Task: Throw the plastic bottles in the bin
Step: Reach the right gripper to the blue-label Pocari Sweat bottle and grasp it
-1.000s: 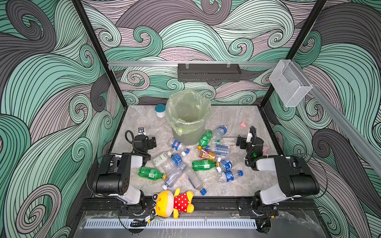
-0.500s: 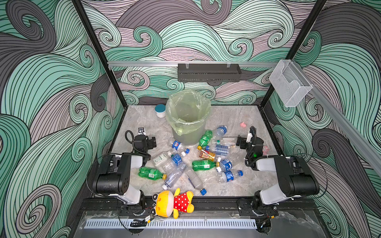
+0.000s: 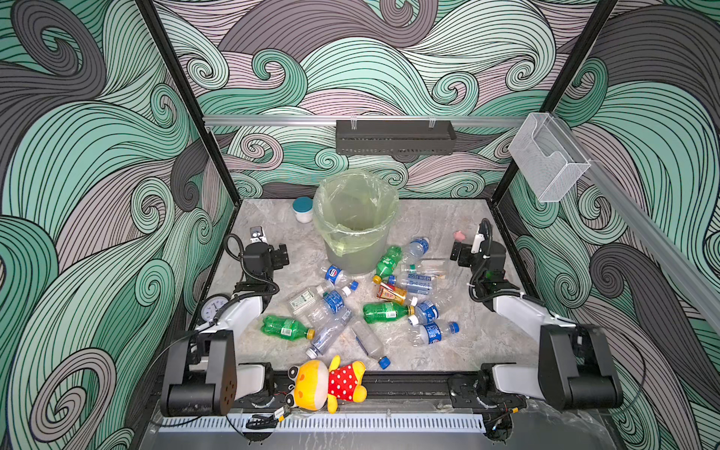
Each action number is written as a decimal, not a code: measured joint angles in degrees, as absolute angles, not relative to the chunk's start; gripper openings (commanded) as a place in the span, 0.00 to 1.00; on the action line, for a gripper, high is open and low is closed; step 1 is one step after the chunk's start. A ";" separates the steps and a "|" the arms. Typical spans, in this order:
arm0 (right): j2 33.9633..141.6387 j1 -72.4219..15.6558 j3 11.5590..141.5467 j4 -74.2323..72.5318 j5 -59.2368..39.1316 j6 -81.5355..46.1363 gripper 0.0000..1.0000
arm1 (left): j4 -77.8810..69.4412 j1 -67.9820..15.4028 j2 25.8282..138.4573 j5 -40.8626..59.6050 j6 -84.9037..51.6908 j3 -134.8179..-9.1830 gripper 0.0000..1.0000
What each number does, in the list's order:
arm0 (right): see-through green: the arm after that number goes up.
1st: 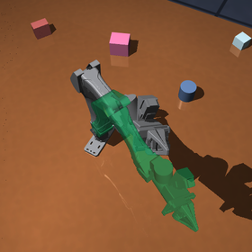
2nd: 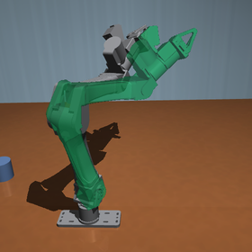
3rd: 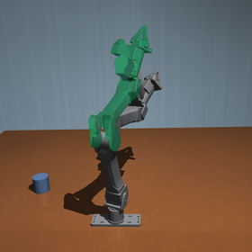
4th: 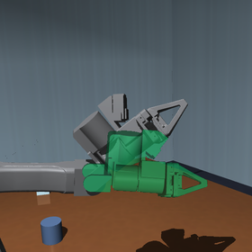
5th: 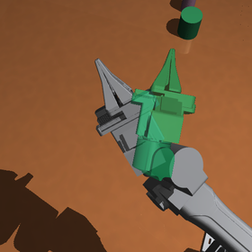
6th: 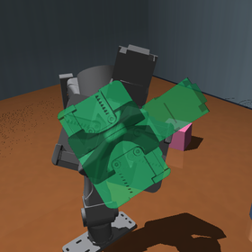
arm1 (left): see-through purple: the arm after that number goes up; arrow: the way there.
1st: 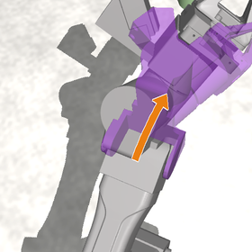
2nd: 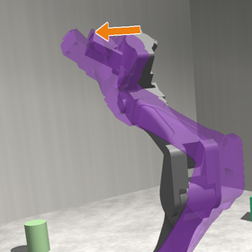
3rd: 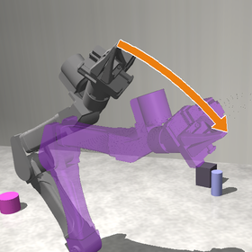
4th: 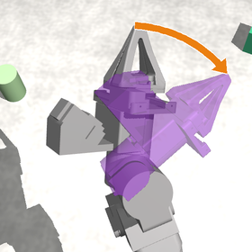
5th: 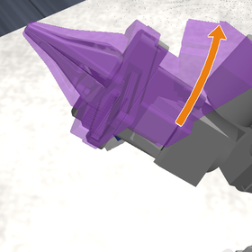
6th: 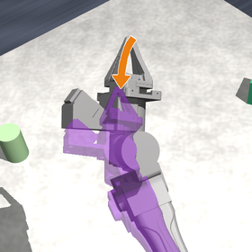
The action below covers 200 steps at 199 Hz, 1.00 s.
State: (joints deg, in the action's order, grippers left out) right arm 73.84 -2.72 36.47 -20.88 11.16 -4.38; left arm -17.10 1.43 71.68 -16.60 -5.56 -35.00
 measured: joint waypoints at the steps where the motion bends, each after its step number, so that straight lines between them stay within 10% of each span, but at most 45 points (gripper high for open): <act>1: 73.65 -2.72 36.77 -20.45 11.14 -4.56 1.00 | -16.84 1.43 71.59 -16.73 -5.65 -35.20 0.99; 97: 83.99 -7.44 72.16 23.22 -0.73 -18.87 0.93 | 16.49 1.43 65.14 -10.87 -12.29 -52.12 0.99; 200: 100.14 -11.55 76.88 33.69 -11.64 -23.83 0.95 | 26.96 1.43 51.62 -1.39 -14.09 -50.96 0.99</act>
